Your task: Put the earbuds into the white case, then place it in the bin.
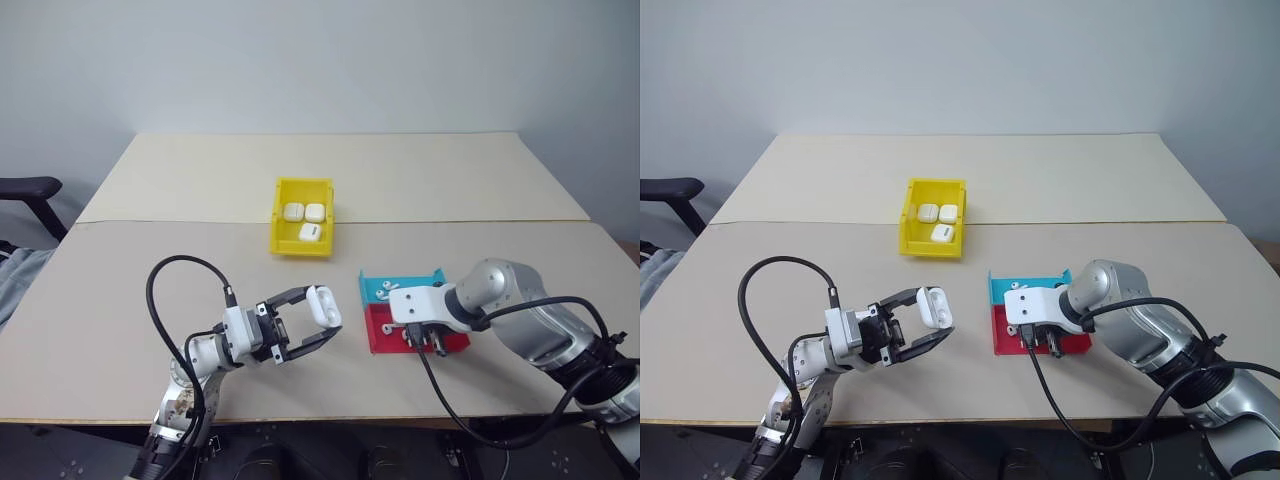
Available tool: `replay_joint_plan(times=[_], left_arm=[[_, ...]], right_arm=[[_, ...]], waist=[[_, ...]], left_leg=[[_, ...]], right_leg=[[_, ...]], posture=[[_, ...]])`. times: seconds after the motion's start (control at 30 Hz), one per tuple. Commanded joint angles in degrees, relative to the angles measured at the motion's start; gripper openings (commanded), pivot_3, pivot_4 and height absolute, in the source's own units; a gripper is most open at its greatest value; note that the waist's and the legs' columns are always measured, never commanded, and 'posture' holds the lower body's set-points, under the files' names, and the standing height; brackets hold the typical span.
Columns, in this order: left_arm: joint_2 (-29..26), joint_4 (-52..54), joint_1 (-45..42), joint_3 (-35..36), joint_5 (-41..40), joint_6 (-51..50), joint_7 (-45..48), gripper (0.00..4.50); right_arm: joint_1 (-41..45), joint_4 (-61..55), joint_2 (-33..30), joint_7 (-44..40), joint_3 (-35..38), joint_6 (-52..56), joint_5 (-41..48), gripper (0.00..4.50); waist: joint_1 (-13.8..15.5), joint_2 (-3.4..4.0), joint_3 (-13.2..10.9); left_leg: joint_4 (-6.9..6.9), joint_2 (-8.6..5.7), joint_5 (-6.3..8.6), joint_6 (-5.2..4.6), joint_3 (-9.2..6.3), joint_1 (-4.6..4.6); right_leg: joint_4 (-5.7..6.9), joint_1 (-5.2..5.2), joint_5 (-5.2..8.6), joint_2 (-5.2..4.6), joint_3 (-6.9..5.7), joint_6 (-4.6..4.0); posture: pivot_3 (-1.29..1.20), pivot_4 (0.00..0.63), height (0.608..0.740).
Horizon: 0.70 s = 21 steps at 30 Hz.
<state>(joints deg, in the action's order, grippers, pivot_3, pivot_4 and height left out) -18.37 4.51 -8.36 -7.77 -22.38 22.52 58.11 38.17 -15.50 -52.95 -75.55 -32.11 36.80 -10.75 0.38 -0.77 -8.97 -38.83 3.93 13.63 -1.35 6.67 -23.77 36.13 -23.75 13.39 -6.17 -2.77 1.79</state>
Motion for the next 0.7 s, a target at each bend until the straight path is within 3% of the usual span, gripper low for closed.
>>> replay_joint_plan(times=[0.03, 0.2, 0.37, 0.53, 0.7], left_arm=[[0.66, 2.14, -1.20, -0.29, -1.81, 0.10, 0.15, 2.78], [2.54, 6.09, -3.96, -0.57, -5.98, -5.00, -1.57, 2.78], [4.48, 11.44, -8.03, -0.74, -12.45, -11.32, -2.56, 2.78], [3.34, 14.06, -10.00, -0.72, -17.52, -17.03, -0.07, 2.78], [3.89, 14.06, -11.66, -0.51, -19.54, -19.15, 1.99, 2.78]], right_arm=[[0.22, -5.96, -1.66, -1.34, 7.76, 3.27, 4.85, 0.97], [1.69, -10.74, 0.43, 0.19, 28.90, 8.80, 19.38, 0.97], [-2.42, -9.12, 7.34, 2.11, 48.86, -0.97, 33.16, 0.97], [0.41, -10.45, 15.69, 11.59, 53.90, -2.47, 42.92, 0.97], [-0.02, -13.14, 21.57, 13.03, 54.74, -8.72, 52.47, 0.97]], waist=[[0.07, 0.00, 0.00], [0.32, 0.00, 0.00], [0.51, -0.01, 0.00], [-0.35, 0.06, 0.04], [-0.25, 0.09, 0.06]], left_leg=[[0.00, 0.00, 0.00, 0.00, 0.00, -0.02], [-0.03, 0.00, -0.02, 0.02, -0.07, -0.29], [-0.03, -0.01, -0.01, 0.02, -0.08, -0.29], [-0.02, -0.01, -0.06, 0.08, -0.04, -0.21], [0.07, 0.05, -0.10, 0.14, -0.04, -0.10]], right_leg=[[0.00, -0.03, 0.00, 0.00, 0.00, 0.00], [0.06, -0.31, -0.03, 0.01, 0.04, -0.01], [-0.02, -0.17, -0.05, 0.02, -0.07, 0.00], [0.11, -0.22, -0.07, 0.06, 0.08, 0.02], [0.11, -0.16, -0.06, 0.18, 0.07, -0.01]], posture=[[0.00, 0.150, 0.740], [0.00, 0.150, 0.740], [0.00, 0.150, 0.740], [0.00, 0.150, 0.740], [0.00, 0.150, 0.740]])
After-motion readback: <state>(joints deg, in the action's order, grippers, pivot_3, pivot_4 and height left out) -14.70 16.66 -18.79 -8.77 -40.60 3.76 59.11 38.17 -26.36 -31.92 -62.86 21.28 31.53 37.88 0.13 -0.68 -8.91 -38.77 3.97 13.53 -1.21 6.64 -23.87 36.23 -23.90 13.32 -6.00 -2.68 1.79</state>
